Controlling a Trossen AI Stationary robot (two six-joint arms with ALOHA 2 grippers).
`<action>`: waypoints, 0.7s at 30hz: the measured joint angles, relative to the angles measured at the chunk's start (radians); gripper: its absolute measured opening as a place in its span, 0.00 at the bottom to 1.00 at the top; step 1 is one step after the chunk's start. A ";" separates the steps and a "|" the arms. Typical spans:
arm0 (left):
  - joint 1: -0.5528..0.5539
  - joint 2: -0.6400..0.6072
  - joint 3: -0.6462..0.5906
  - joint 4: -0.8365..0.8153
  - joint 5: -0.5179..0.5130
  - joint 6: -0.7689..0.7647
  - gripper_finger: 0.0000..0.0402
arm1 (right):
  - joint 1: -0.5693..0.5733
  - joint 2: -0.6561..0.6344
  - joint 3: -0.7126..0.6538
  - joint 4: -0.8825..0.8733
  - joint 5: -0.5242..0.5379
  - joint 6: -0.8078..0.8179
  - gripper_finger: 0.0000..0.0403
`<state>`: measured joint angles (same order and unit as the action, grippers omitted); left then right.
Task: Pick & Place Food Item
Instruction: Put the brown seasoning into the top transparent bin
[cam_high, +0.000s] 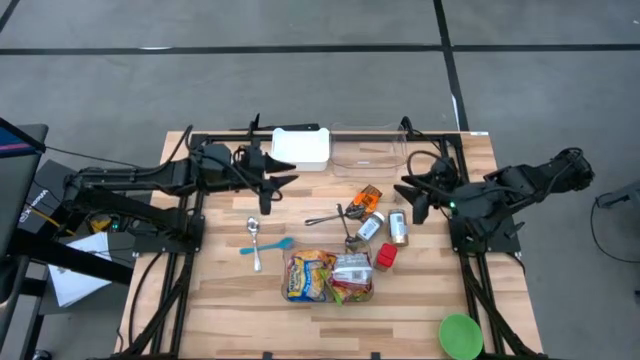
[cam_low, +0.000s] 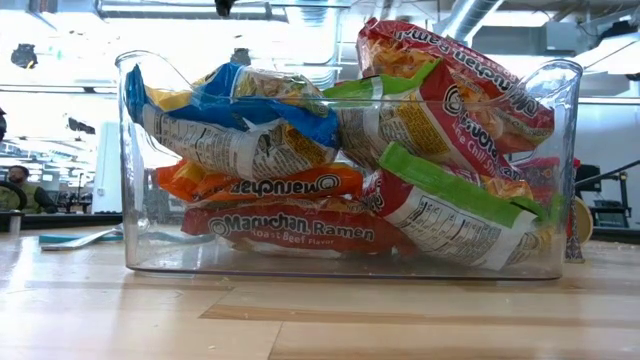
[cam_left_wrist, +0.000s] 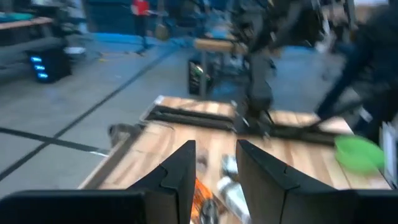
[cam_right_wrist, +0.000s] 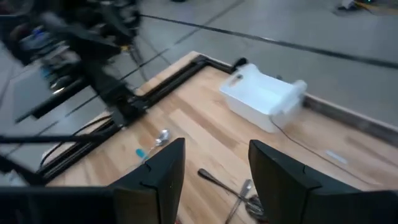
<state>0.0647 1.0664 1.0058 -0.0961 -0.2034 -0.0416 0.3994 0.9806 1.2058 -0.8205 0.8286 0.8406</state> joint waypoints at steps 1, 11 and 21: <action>0.000 0.000 0.000 0.017 -0.021 -0.019 0.28 | -0.009 0.000 0.000 -0.022 -0.002 0.018 0.44; 0.000 0.000 0.000 0.086 -0.090 -0.023 0.35 | -0.144 -0.001 0.012 -0.115 -0.192 -0.026 0.71; 0.000 0.000 0.000 0.089 -0.112 -0.023 0.39 | -0.269 -0.012 0.092 -0.215 -0.204 -0.062 0.79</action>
<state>0.0650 1.0664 1.0058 -0.0067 -0.3153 -0.0647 0.1306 0.9682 1.2978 -1.0352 0.6250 0.7790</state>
